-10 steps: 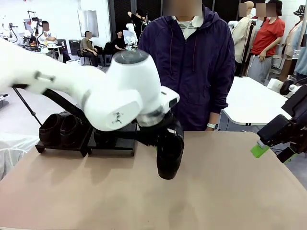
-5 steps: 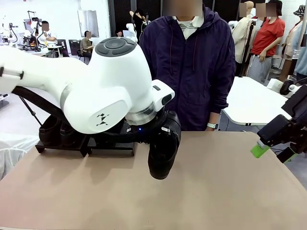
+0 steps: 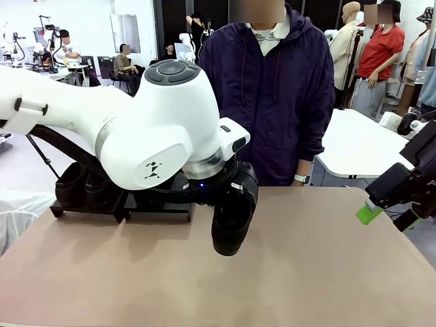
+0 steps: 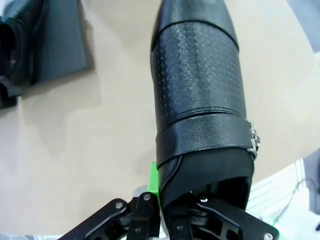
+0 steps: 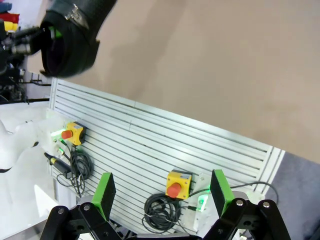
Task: Organize the shoes by placing them on the stand.
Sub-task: Place the Shoe from the middle of the table onto the Shoes Stand.
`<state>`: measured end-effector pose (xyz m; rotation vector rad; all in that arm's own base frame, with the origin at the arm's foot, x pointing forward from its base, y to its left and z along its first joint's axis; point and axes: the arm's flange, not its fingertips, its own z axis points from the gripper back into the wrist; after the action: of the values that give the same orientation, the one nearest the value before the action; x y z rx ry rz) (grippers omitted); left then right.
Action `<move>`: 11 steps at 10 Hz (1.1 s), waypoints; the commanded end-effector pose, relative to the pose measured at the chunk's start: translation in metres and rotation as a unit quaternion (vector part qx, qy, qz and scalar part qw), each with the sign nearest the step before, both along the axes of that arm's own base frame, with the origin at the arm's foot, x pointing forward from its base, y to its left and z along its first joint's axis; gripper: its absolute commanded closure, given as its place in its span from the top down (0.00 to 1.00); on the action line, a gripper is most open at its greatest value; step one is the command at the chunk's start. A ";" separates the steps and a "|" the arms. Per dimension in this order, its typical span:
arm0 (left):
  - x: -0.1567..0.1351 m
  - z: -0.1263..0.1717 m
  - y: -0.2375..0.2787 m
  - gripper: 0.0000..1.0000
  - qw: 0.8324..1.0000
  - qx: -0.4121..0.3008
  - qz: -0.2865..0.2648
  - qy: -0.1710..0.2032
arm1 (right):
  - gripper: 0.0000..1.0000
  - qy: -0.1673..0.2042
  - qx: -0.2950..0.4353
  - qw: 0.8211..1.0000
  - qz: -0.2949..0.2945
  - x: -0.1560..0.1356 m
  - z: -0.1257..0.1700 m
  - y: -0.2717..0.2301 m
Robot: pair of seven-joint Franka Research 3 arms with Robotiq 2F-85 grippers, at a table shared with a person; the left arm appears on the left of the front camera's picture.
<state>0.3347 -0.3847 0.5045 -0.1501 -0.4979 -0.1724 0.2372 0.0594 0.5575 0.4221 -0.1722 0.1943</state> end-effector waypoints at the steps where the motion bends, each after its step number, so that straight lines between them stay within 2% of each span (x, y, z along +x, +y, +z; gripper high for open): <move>1: 0.054 -0.005 0.053 0.00 0.996 -0.026 0.060 -0.064 | 1.00 0.001 0.014 1.000 0.004 0.000 0.001 -0.001; 2: 0.077 -0.018 0.078 0.00 0.995 -0.037 0.054 -0.074 | 1.00 0.001 0.014 1.000 0.004 0.000 0.001 -0.001; 3: 0.093 -0.026 0.104 0.00 0.989 -0.034 0.083 -0.118 | 1.00 0.001 0.014 1.000 0.004 0.000 0.001 -0.001; 4: 0.100 -0.027 0.123 0.00 0.985 -0.054 0.094 -0.134 | 1.00 0.001 0.014 1.000 0.004 0.000 0.001 -0.001; 5: 0.107 -0.031 0.133 0.00 0.984 -0.058 0.101 -0.136 | 1.00 0.001 0.014 1.000 0.004 0.000 0.001 -0.001; 6: 0.110 -0.035 0.137 0.00 0.985 -0.045 0.081 -0.143 | 1.00 0.001 0.014 1.000 0.004 0.000 0.001 -0.001; 8: 0.116 -0.029 0.156 0.00 0.987 -0.049 0.092 -0.122 | 1.00 0.001 0.014 1.000 0.004 0.000 0.001 -0.001; 11: 0.115 -0.036 0.153 0.00 0.988 -0.041 0.086 -0.119 | 1.00 0.001 0.014 1.000 0.004 0.000 0.001 -0.001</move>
<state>0.4506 -0.2315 0.4659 -0.1679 -0.7471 0.0019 0.2372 0.0592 0.5575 0.4222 -0.1720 0.1937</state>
